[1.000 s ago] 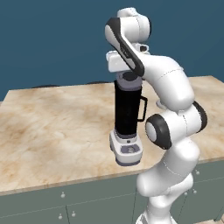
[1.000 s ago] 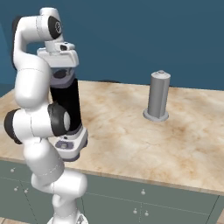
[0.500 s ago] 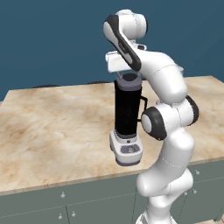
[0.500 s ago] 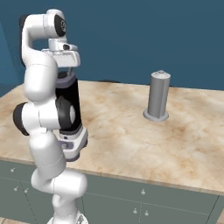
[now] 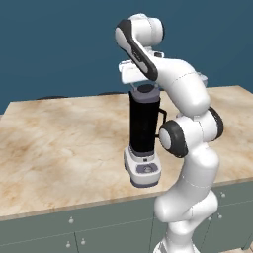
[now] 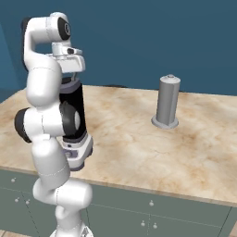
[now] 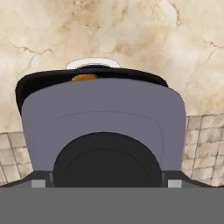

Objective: Open the blender lid, put the peach in the blender, close the lid, and start the blender.

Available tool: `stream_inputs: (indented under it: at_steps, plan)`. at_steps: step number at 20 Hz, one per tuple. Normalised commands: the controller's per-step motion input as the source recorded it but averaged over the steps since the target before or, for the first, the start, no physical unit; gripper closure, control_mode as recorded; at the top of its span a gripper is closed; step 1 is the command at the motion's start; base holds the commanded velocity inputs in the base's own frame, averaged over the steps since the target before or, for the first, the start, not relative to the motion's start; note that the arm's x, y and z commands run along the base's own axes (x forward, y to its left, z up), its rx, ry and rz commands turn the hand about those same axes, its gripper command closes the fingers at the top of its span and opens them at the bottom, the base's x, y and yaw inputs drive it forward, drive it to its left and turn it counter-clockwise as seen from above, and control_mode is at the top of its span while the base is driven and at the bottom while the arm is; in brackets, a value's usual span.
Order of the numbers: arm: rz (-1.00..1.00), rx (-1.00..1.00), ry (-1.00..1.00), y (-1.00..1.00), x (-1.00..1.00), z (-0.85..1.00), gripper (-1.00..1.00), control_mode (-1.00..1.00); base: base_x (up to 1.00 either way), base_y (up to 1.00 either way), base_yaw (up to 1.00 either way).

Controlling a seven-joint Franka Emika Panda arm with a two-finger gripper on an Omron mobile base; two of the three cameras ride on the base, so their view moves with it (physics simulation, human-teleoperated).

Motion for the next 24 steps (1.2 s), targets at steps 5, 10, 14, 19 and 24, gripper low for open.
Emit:
stream_inputs:
  at_steps: [5,10,14,19,24]
  plan:
    - [0.0,0.08,-0.12,-0.27,0.0,-0.44,1.0,-1.0,0.0,0.0,0.0]
    - [0.0,0.05,-0.02,0.0,0.0,-0.03,1.0,-1.0,0.0,0.0,0.0]
    - [0.0,0.0,0.0,0.19,0.0,0.0,1.0,-1.0,0.0,0.0,0.0]
    - [0.0,0.0,0.0,0.01,0.0,-0.11,1.0,-1.0,0.0,0.0,0.0]
    - [0.0,0.06,-0.01,-0.13,0.0,-0.29,1.0,-1.0,0.0,0.0,0.0]
